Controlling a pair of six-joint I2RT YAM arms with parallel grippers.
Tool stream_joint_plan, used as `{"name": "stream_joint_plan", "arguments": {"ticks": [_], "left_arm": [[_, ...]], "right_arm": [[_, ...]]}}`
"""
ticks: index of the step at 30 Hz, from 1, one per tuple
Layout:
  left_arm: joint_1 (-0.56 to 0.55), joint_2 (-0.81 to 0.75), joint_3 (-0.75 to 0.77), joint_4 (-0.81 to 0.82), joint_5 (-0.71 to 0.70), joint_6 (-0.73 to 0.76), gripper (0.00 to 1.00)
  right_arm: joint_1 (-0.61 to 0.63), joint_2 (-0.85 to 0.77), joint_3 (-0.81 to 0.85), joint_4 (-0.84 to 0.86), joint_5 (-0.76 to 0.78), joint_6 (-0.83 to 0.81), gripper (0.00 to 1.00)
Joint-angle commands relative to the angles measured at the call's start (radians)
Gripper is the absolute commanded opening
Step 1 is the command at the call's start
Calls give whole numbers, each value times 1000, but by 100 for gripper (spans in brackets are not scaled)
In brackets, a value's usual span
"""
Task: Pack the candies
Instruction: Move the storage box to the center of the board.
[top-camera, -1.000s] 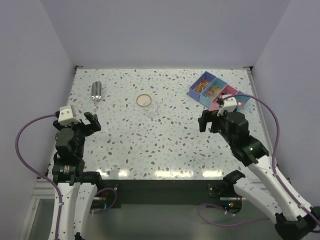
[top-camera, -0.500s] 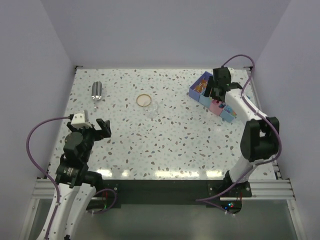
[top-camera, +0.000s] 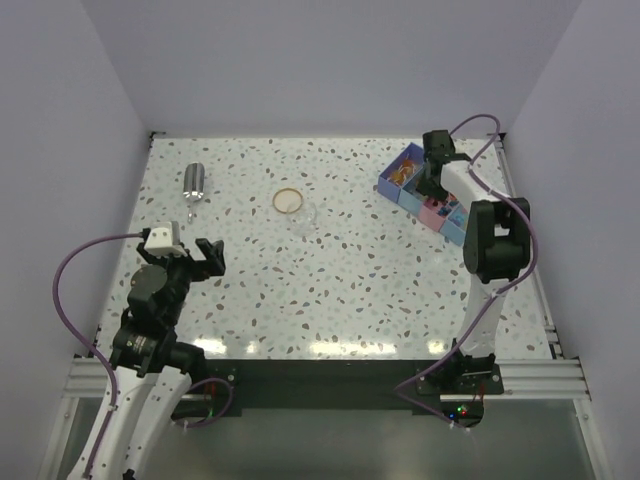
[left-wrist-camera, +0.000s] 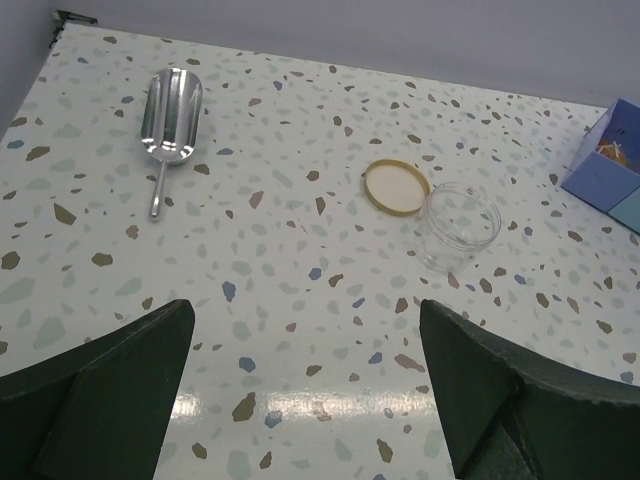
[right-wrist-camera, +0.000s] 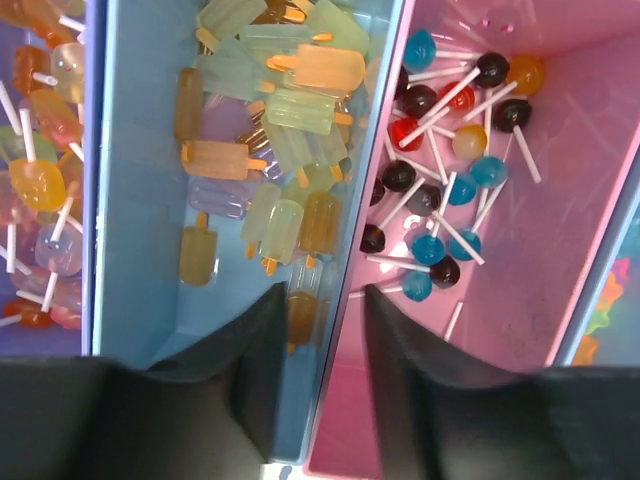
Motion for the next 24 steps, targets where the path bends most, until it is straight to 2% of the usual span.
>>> {"name": "stream_joint_plan", "arguments": {"ticks": [1, 3, 4, 7, 8, 12, 20, 24], "left_arm": [[-11, -1, -8, 37, -12, -9, 100], [-11, 0, -8, 37, -13, -9, 100], [-11, -3, -9, 37, -13, -9, 100], [-11, -10, -11, 39, -20, -9, 100], [-11, -10, -11, 40, -23, -9, 100], [-11, -20, -11, 35, -29, -10, 100], [-11, -41, -15, 34, -49, -10, 100], [-11, -38, -14, 32, -52, -12, 100]], "right_arm": [[-4, -20, 1, 15, -3, 58, 36], [1, -51, -17, 0, -9, 62, 25], [4, -69, -49, -2, -9, 64, 15], [39, -146, -118, -40, 20, 93, 2], [68, -186, -132, -75, 50, 104, 0], [180, -286, -221, -174, 133, 235, 0], [464, -407, -387, -356, 132, 568, 0], [549, -433, -438, -366, 136, 728, 0]]}}
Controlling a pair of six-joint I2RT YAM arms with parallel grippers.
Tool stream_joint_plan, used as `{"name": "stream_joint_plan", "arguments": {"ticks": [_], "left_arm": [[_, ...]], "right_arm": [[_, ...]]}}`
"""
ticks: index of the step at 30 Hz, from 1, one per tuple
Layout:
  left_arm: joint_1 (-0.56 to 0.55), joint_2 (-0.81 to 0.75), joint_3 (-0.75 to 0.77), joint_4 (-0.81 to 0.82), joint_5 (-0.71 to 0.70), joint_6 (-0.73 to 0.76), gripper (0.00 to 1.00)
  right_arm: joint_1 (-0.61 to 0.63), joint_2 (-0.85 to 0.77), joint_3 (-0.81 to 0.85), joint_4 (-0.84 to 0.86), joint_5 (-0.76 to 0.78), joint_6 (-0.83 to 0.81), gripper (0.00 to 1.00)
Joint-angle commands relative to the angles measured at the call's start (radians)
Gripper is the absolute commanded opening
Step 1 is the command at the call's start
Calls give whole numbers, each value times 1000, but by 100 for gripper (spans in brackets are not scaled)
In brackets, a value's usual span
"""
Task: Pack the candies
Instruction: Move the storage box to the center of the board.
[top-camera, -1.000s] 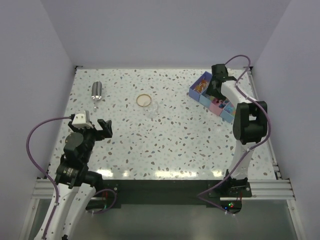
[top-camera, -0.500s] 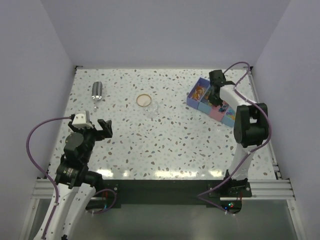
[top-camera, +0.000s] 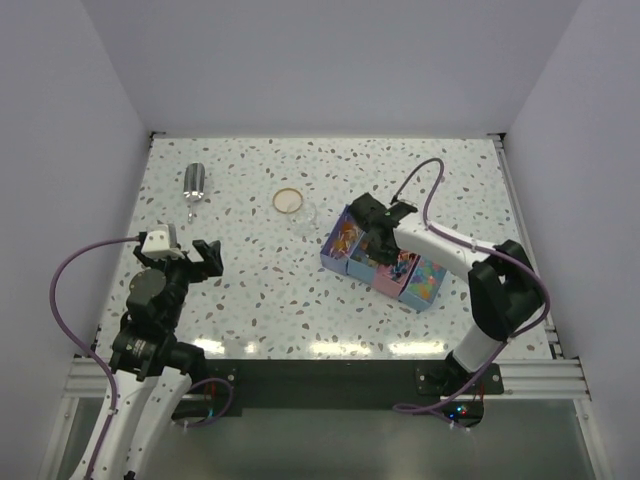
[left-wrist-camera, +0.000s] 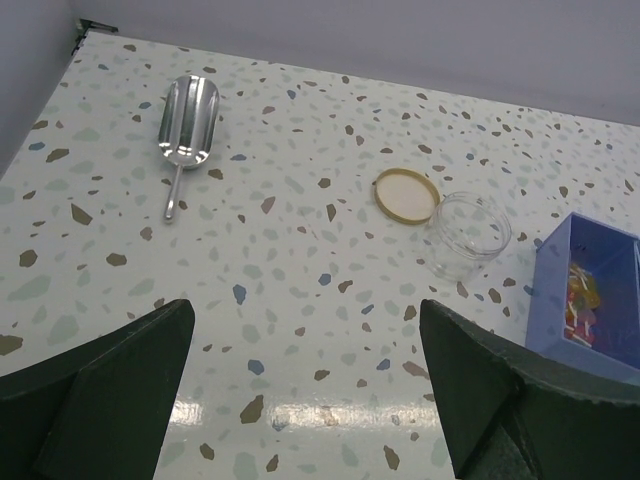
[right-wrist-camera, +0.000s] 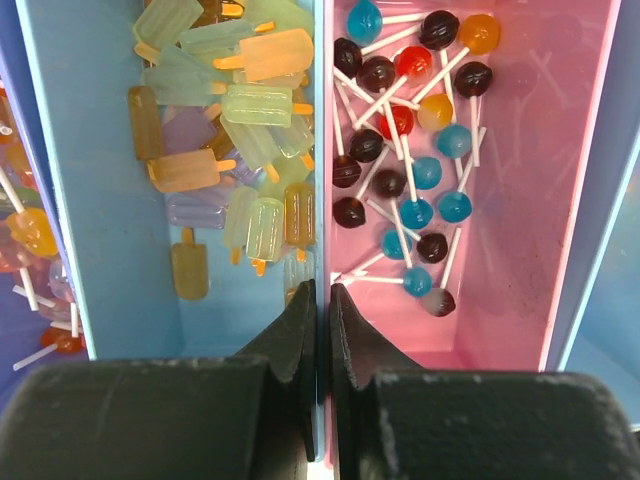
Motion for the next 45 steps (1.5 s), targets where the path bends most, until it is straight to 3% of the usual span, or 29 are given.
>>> {"name": "stream_joint_plan", "arguments": {"ticks": [1, 6, 10, 13, 24, 28, 35, 39, 45], "left_arm": [[-7, -5, 1, 31, -17, -12, 100], [-7, -1, 1, 32, -17, -13, 100], [-7, 19, 3, 29, -17, -16, 100], [-7, 39, 9, 23, -12, -19, 100], [-6, 107, 22, 16, 7, -27, 100], [-6, 127, 24, 17, 9, -30, 100], [-6, 223, 42, 42, 24, -30, 100], [-6, 364, 82, 60, 92, -45, 98], [0, 602, 206, -1, -49, -128, 96]], "right_arm": [[35, -56, -21, -60, 48, 223, 0], [98, -20, 10, -65, 4, 299, 1], [136, 14, 0, -40, -77, 325, 11], [170, 35, -1, -11, -142, 313, 14], [225, 92, 79, 101, -340, 57, 39], [228, 95, 109, 131, -404, -22, 43], [225, -79, 126, 21, -354, -349, 50], [221, -223, 77, 24, -294, -543, 52], [201, -383, -30, 102, -346, -686, 54]]}}
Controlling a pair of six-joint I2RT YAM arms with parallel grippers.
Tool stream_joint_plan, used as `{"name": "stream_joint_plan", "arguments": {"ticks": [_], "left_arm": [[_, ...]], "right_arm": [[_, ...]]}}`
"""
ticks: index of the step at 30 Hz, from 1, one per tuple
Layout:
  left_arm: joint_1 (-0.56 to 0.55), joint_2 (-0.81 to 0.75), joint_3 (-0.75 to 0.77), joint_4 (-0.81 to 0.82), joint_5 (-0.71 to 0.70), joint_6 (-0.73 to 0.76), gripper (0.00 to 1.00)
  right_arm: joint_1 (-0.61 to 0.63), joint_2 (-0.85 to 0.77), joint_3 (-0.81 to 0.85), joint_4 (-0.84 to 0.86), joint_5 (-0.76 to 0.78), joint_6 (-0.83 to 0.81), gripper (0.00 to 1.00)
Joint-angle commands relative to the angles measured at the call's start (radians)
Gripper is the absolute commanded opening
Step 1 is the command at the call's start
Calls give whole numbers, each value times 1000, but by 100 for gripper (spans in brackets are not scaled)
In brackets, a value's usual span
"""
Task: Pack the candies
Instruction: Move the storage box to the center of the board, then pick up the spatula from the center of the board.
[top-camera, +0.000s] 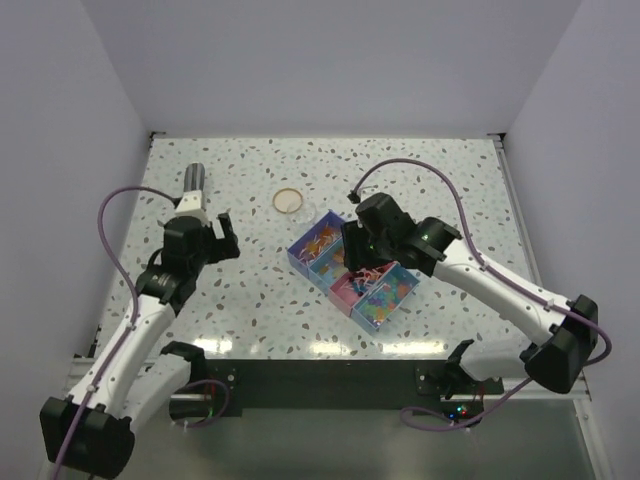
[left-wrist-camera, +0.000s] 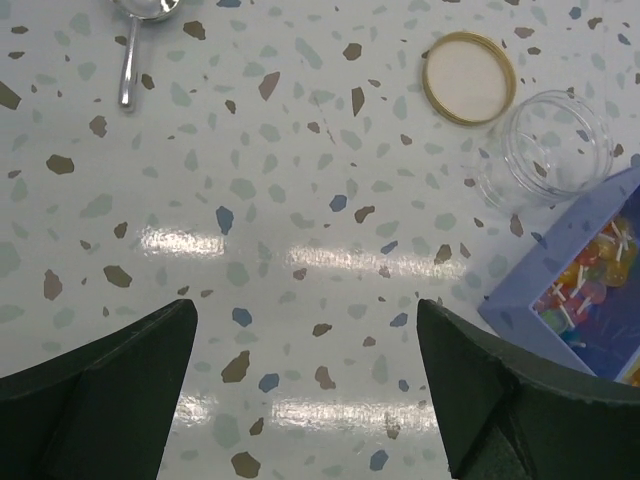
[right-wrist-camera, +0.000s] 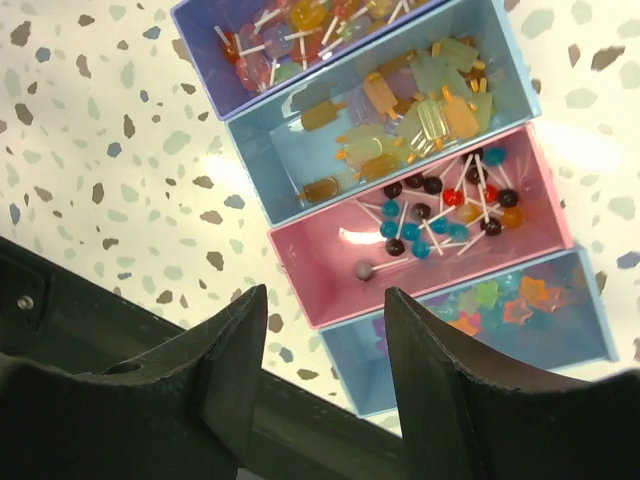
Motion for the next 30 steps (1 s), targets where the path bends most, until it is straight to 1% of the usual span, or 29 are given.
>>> {"name": "stream_joint_plan", "arguments": {"ticks": [1, 2, 4, 5, 6, 8, 9, 10, 11, 12, 13, 14, 16, 18, 20, 22, 23, 24, 28, 30], "left_arm": [[6, 115, 118, -7, -96, -81, 96], [46, 181, 138, -18, -94, -89, 95], [109, 238, 183, -14, -36, -91, 95], [171, 282, 188, 2, -17, -80, 94], [193, 301, 186, 59, -6, -66, 94], [225, 360, 174, 132, -34, -3, 93], [232, 387, 171, 197, -44, 20, 92], [238, 440, 178, 225, -44, 67, 91], [238, 466, 178, 258, -40, 98, 89], [238, 492, 181, 316, -41, 125, 89], [238, 517, 189, 337, -43, 161, 88], [262, 567, 198, 382, -40, 173, 86], [270, 638, 217, 408, -47, 204, 85], [279, 684, 221, 474, -66, 225, 81], [302, 764, 247, 488, -58, 234, 77], [319, 840, 304, 471, -58, 248, 73], [322, 858, 315, 486, -58, 256, 65], [328, 874, 321, 500, -45, 262, 63], [354, 974, 376, 520, 6, 274, 60], [362, 1005, 408, 522, 12, 276, 57]], "right_arm": [[-8, -42, -90, 68, -28, -145, 54], [-8, -54, -104, 82, -39, -147, 54], [-8, -77, -118, 90, -77, -160, 55], [-6, -87, -124, 95, -97, -165, 55], [-6, -99, -135, 108, -112, -171, 56], [-8, -139, -176, 171, -161, -200, 58], [-6, -146, -187, 208, -174, -207, 61], [-8, -153, -193, 220, -193, -223, 62], [-6, -151, -196, 232, -204, -230, 66], [-6, -148, -196, 248, -209, -237, 69], [-8, -134, -190, 265, -206, -237, 71], [-6, -127, -178, 263, -192, -231, 72], [-8, -110, -132, 228, -195, -230, 73], [-6, -113, -133, 242, -218, -242, 73], [-6, -111, -136, 239, -198, -253, 73], [-8, -105, -106, 202, -186, -260, 73], [-8, -105, -98, 194, -184, -262, 73], [-6, -104, -96, 188, -175, -265, 73], [-8, -97, -84, 177, -160, -266, 73], [-6, -93, -83, 171, -161, -268, 73]]}}
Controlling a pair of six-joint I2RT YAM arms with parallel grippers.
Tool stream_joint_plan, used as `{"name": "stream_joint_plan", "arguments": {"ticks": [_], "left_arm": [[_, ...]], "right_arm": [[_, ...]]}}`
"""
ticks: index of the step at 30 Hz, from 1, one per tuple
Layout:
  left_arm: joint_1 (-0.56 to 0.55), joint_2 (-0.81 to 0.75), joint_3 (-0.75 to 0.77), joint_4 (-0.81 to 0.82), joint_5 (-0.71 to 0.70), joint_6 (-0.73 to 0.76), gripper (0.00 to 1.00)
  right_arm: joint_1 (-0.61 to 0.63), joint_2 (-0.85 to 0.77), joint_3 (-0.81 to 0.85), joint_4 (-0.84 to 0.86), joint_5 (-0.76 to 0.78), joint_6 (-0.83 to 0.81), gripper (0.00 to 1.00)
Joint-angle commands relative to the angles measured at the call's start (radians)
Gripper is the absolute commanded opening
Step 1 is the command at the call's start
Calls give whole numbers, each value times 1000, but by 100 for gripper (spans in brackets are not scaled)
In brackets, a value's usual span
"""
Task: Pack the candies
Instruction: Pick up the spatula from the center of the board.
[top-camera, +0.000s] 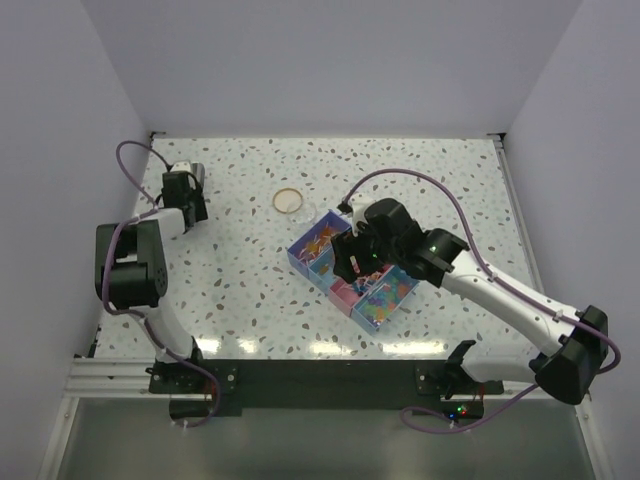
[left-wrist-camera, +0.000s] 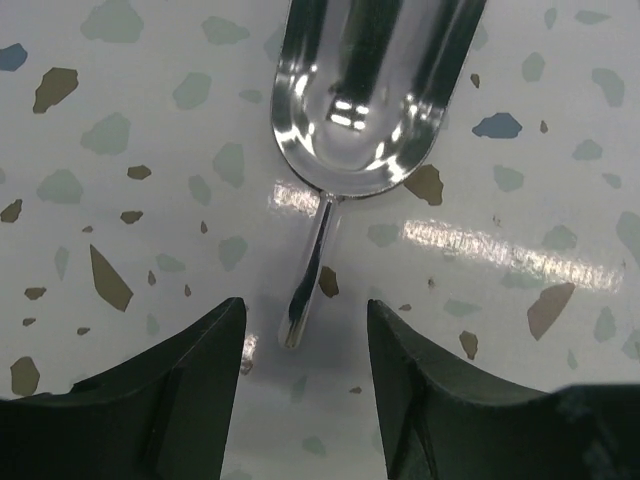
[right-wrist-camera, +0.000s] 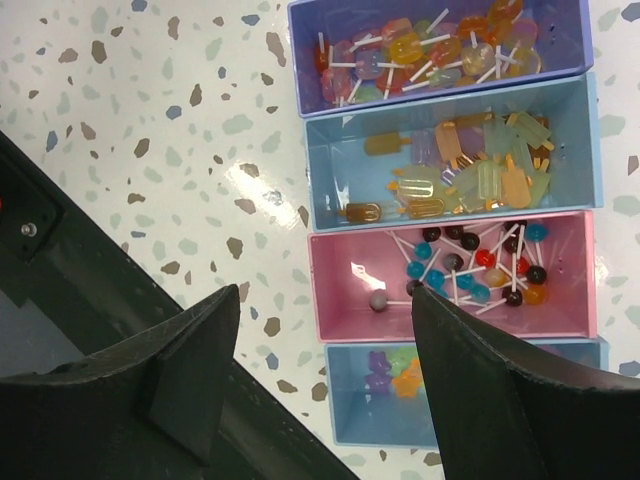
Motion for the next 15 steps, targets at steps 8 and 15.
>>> {"name": "stream_joint_plan", "arguments": {"ticks": [8, 15], "left_arm": [[55, 174, 210, 6, 147, 60, 44], [55, 209, 242, -37, 189, 86, 26]], "right_arm": [[0, 29, 55, -16, 42, -5, 73], [0, 68, 107, -29, 55, -2, 73]]}}
